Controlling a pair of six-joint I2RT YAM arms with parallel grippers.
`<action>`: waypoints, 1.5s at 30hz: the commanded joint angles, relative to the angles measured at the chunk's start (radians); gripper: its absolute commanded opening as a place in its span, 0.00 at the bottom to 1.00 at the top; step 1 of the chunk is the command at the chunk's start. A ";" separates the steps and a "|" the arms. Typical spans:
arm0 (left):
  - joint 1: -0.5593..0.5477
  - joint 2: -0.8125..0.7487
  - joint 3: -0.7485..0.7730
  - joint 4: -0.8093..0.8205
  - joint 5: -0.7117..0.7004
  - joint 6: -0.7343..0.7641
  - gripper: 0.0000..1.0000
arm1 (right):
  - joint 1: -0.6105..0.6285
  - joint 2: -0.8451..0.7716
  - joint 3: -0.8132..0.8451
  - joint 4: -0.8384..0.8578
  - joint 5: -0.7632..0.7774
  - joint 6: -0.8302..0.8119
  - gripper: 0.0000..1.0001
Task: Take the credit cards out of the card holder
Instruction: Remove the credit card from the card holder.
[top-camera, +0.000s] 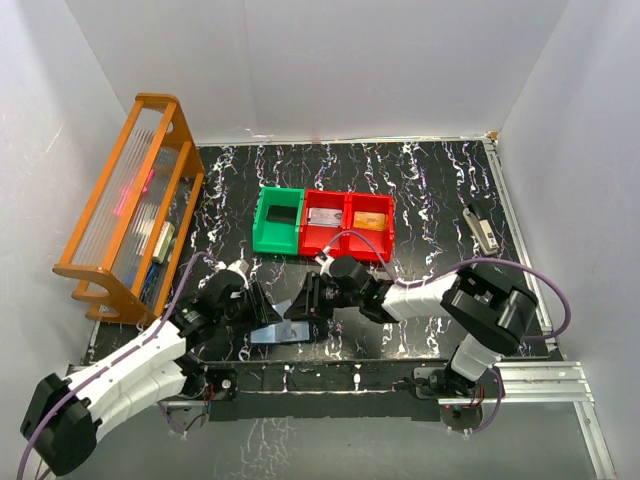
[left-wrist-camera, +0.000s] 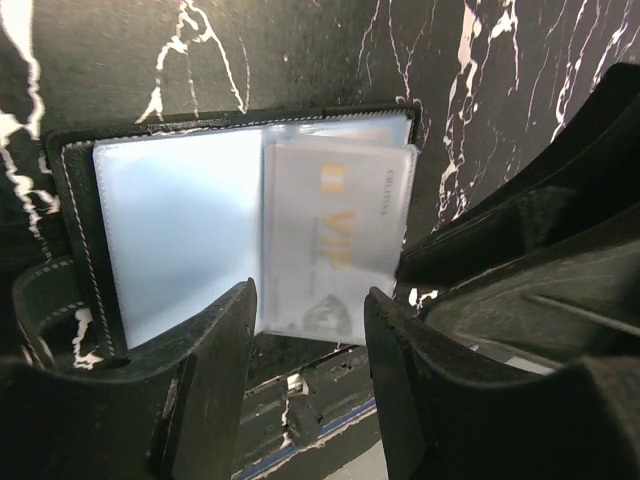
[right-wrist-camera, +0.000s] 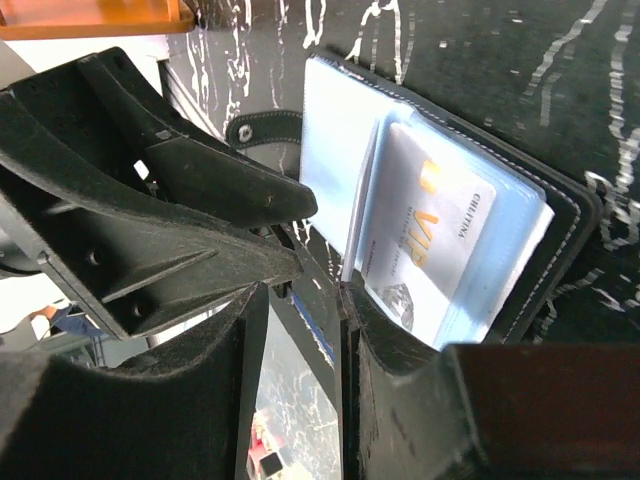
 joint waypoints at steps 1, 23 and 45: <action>0.000 -0.082 0.031 -0.119 -0.117 -0.034 0.45 | 0.032 0.041 0.094 0.078 -0.026 0.003 0.31; 0.000 -0.407 0.286 -0.583 -0.512 -0.179 0.40 | 0.080 0.262 0.320 0.044 -0.021 -0.029 0.33; -0.002 0.109 0.113 -0.151 -0.159 0.014 0.45 | 0.049 0.227 0.209 -0.260 0.194 -0.117 0.28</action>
